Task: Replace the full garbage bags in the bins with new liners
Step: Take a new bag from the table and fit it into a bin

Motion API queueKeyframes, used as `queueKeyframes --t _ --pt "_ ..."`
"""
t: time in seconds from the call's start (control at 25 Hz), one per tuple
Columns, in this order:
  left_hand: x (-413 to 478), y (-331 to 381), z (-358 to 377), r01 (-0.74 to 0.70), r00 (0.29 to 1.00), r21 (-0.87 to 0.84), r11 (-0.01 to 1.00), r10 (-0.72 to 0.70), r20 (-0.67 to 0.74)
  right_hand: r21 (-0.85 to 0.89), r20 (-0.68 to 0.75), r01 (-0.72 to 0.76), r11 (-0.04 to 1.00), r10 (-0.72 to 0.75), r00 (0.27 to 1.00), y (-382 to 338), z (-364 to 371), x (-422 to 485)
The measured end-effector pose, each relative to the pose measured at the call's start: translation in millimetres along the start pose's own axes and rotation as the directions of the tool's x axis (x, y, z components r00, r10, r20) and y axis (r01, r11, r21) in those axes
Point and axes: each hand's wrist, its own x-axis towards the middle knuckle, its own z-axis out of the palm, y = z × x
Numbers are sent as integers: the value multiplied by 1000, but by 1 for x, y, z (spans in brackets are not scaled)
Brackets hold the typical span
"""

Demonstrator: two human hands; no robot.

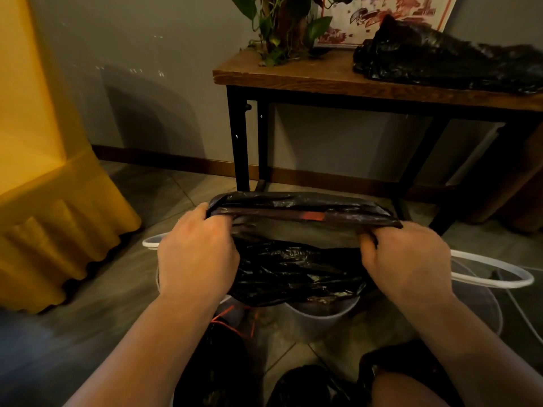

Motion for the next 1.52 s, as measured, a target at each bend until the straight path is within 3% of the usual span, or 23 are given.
queueKeyframes --t 0.16,0.28,0.44,0.56,0.72,0.84,0.96,1.0,1.08,1.2,1.44,1.52 --pt "2 -5 5 -176 968 -4 984 173 184 20 112 115 993 -116 987 -2 11 0" --pt "1 -12 7 -131 946 144 981 81 313 -34 268 150 988 -135 954 2 18 -1" --pt "-7 -4 8 -10 871 182 983 -81 485 -44 264 17 999 -5 964 6 23 -2" --pt "-12 -2 6 19 792 266 964 -177 585 -2 337 7 1000 -5 941 6 21 -4" --pt "-7 -13 4 -2 780 380 925 -236 579 21 345 38 999 -43 938 5 19 -7" --pt "-9 -17 5 37 847 388 921 -235 477 2 216 8 1000 -8 976 -2 19 -9" --pt "-9 -26 9 -16 905 258 966 -96 415 24 92 102 994 -104 990 -8 18 -13" --pt "-8 -31 10 -58 886 157 986 -22 463 47 112 147 988 -151 982 -8 17 -12" --pt "-6 -42 11 -95 782 -10 995 81 618 55 258 188 981 -196 946 -5 18 -11" --pt "-6 -55 6 -158 646 35 987 76 760 -8 415 171 985 -153 897 1 26 -16" --pt "-12 -66 1 -39 602 106 994 -61 796 107 415 81 991 -119 902 -25 28 -24" --pt "-13 -72 -3 -24 548 103 994 -73 833 128 442 92 987 -140 886 -34 27 -29"
